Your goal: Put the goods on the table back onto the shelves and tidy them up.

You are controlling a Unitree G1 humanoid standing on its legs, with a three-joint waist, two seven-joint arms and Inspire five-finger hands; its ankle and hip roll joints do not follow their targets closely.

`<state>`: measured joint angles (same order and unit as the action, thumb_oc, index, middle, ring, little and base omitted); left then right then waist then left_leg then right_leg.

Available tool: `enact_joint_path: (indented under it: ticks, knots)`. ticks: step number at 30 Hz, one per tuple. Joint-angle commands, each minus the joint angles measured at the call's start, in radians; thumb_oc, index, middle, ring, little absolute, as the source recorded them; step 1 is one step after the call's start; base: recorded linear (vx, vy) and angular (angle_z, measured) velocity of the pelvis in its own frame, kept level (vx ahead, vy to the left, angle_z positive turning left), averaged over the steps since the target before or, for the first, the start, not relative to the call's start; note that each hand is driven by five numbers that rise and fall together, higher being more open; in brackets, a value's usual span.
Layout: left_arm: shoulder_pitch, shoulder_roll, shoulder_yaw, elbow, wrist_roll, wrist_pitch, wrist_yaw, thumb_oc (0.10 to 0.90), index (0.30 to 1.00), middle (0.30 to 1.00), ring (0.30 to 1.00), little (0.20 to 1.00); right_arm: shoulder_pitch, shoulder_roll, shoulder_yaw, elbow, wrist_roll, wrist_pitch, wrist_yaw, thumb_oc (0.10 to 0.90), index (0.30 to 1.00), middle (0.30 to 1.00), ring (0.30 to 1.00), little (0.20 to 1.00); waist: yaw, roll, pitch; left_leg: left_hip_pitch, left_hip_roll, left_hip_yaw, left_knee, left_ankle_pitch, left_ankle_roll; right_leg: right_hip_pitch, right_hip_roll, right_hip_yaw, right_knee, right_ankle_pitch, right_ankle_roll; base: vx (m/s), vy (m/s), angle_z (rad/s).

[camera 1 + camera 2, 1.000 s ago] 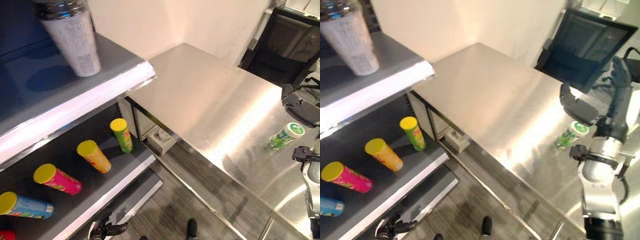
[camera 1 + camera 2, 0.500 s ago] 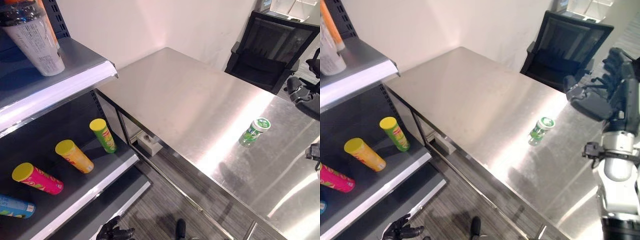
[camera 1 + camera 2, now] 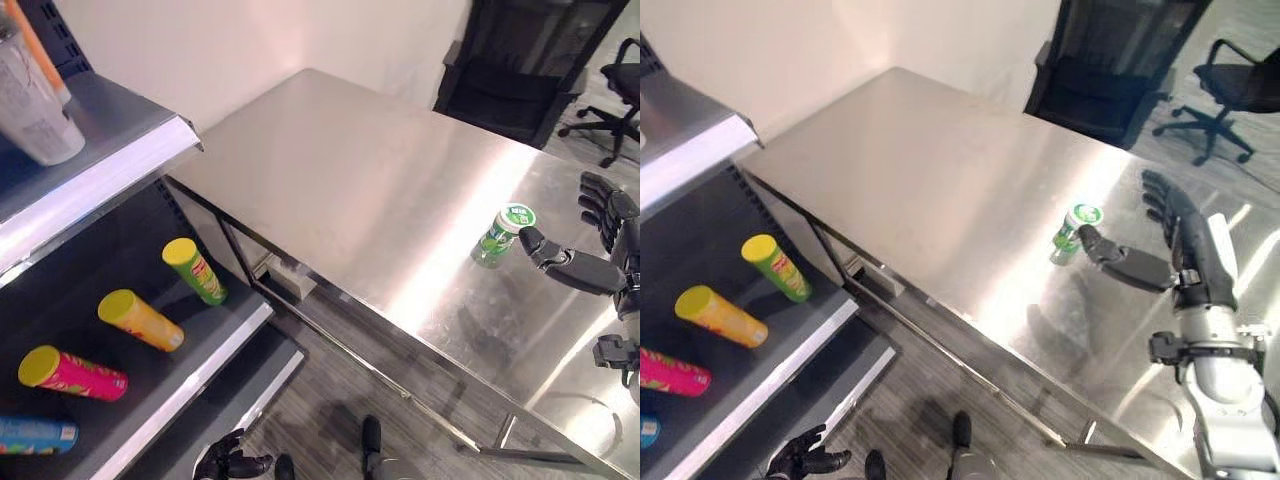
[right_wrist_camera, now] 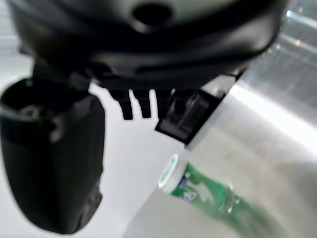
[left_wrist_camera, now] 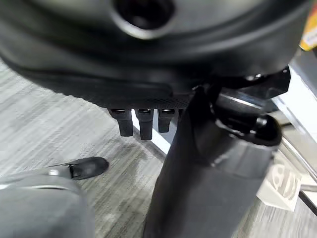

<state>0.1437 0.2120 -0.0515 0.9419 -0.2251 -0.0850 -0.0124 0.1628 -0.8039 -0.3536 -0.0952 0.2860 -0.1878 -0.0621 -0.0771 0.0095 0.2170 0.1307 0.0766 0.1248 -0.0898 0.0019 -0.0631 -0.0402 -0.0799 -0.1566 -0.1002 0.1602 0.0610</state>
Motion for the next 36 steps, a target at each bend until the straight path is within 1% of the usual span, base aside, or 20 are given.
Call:
enact_joint_path:
  ticks: [1,3,6,7,9,13,16,21,23,27,32,34,36]
  knots:
    - [-0.042,0.068,0.015,0.04,0.021,-0.054,-0.006,0.8,0.9,0.9,0.9,0.9,-0.091,-0.044,-0.079,-0.083,-0.023,-0.08,-0.04,0.8,0.9,0.9,0.9,0.9,0.021,-0.041,-0.098,-0.053,0.065,-0.017,0.003,-0.001,-0.052,0.125,-0.036,-0.023,0.017,-0.18,0.084,0.04,0.038,-0.03]
    - [-0.039,0.07,0.021,0.04,0.024,-0.054,-0.005,0.8,0.9,0.9,0.9,0.9,-0.091,-0.052,-0.078,-0.076,-0.056,-0.073,-0.051,0.8,0.9,0.9,0.9,0.9,0.023,-0.045,-0.102,-0.044,0.065,-0.013,0.003,-0.007,-0.049,0.128,-0.039,-0.013,0.016,-0.178,0.087,0.04,0.031,0.01]
    - [-0.038,0.07,0.024,0.047,0.027,-0.054,-0.005,0.8,0.9,0.9,0.9,0.9,-0.079,-0.056,-0.086,-0.075,-0.065,-0.071,-0.048,0.8,0.9,0.9,0.9,0.9,0.021,-0.05,-0.105,-0.039,0.066,-0.008,0.003,-0.009,-0.05,0.129,-0.04,-0.009,0.015,-0.178,0.09,0.02,0.009,0.01]
    - [-0.04,0.066,0.026,0.05,0.035,-0.051,-0.009,0.8,0.9,0.9,0.9,0.9,-0.026,-0.056,-0.106,-0.039,-0.085,-0.054,-0.045,0.8,0.9,0.9,0.9,0.9,0.014,-0.055,-0.103,-0.036,0.067,-0.007,0.003,-0.011,-0.049,0.126,-0.041,-0.007,0.014,-0.176,0.092,0.05,0.006,0.06]
    - [-0.036,0.066,0.031,0.048,0.032,-0.049,-0.016,0.8,0.9,0.9,0.9,0.9,0.013,-0.043,-0.108,-0.004,-0.064,-0.043,-0.025,0.8,0.9,0.9,0.9,0.9,0.011,-0.058,-0.1,-0.038,0.068,-0.005,0.003,-0.011,-0.05,0.121,-0.041,-0.002,0.013,-0.175,0.095,0.02,-0.002,0.02]
    - [-0.03,0.065,0.036,0.048,0.033,-0.047,-0.025,0.8,0.9,0.9,0.9,0.9,0.045,-0.03,-0.109,0.02,-0.066,-0.028,-0.005,0.8,0.9,0.9,0.9,0.9,0.008,-0.059,-0.097,-0.043,0.067,-0.004,0.003,-0.01,-0.05,0.113,-0.043,0.001,0.013,-0.172,0.098,0.02,-0.01,-0.08]
    - [-0.031,0.067,0.025,0.049,0.04,-0.045,-0.029,0.8,0.9,0.9,0.9,0.9,0.046,-0.013,-0.111,0.068,-0.069,-0.021,-0.022,0.8,0.9,0.9,0.9,0.9,0.004,-0.056,-0.089,-0.052,0.069,0.001,0.003,-0.007,-0.054,0.105,-0.046,-0.002,0.013,-0.169,0.101,0.0,-0.01,-0.12]
    - [-0.026,0.07,0.024,0.037,0.044,-0.042,-0.03,0.8,0.9,0.9,0.9,0.9,0.053,0.008,-0.113,0.082,-0.103,-0.007,-0.032,0.8,0.9,0.9,0.9,0.9,0.001,-0.05,-0.085,-0.05,0.068,0.002,0.003,-0.009,-0.053,0.103,-0.046,-0.002,0.013,-0.169,0.101,0.0,-0.004,-0.01]
    - [-0.028,0.075,0.012,0.025,0.046,-0.04,-0.028,0.8,0.9,0.9,0.9,0.9,0.036,0.022,-0.106,0.11,-0.098,-0.008,-0.052,0.8,0.9,0.9,0.9,0.9,0.002,-0.044,-0.084,-0.051,0.069,0.002,0.003,-0.01,-0.053,0.102,-0.046,-0.001,0.013,-0.169,0.101,0.04,-0.012,0.0]
    - [-0.027,0.078,0.001,0.01,0.047,-0.037,-0.032,0.8,0.9,0.9,0.9,0.9,0.018,0.018,-0.087,0.143,-0.11,0.0,-0.06,0.8,0.9,0.9,0.9,0.9,0.006,-0.043,-0.083,-0.052,0.07,0.0,0.003,-0.011,-0.053,0.1,-0.046,-0.004,0.013,-0.17,0.101,0.01,-0.003,0.0]
    - [-0.03,0.085,-0.036,-0.004,0.054,-0.032,-0.035,0.8,0.9,0.9,0.9,0.9,-0.062,0.017,-0.042,0.192,-0.112,0.002,-0.103,0.8,0.9,0.9,0.9,0.9,0.018,-0.036,-0.073,-0.06,0.069,-0.007,0.003,-0.009,-0.052,0.094,-0.046,-0.007,0.013,-0.171,0.101,0.0,0.0,0.0]
    - [-0.025,0.091,-0.077,-0.026,0.076,-0.031,-0.046,0.8,0.9,0.9,0.9,0.9,-0.133,-0.004,-0.004,0.243,-0.103,0.003,-0.125,0.8,0.9,0.9,0.9,0.9,0.033,-0.031,-0.062,-0.076,0.065,-0.017,0.003,-0.005,-0.05,0.083,-0.046,-0.011,0.013,-0.169,0.101,0.0,0.0,0.0]
    - [-0.028,0.093,-0.081,-0.027,0.073,-0.031,-0.045,0.8,0.9,0.9,0.9,0.9,-0.151,-0.011,0.006,0.258,-0.098,0.0,-0.129,0.8,0.9,0.9,0.9,0.9,0.035,-0.03,-0.059,-0.081,0.065,-0.02,0.003,-0.004,-0.05,0.079,-0.047,-0.012,0.013,-0.168,0.101,-0.01,-0.007,0.06]
